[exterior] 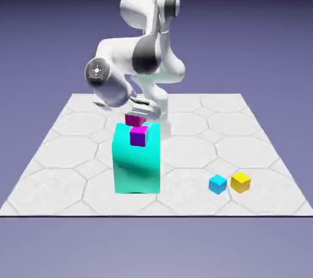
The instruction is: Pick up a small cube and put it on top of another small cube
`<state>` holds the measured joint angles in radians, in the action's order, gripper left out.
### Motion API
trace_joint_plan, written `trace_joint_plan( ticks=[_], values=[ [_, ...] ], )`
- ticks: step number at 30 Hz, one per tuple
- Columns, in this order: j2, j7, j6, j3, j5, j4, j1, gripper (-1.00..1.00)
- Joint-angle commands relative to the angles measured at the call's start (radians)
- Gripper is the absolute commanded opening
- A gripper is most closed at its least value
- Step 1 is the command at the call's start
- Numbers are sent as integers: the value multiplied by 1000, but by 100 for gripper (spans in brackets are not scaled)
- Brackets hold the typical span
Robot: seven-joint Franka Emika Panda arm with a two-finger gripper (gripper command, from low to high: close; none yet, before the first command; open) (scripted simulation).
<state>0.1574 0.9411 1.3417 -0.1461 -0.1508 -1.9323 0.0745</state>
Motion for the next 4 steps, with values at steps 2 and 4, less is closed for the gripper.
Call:
trace_joint_plan(
  ticks=[2,4],
  values=[
    [-4,-1,11,1,2,-15,-1,100],
    [6,0,-16,-1,2,22,1,100]
  ],
)
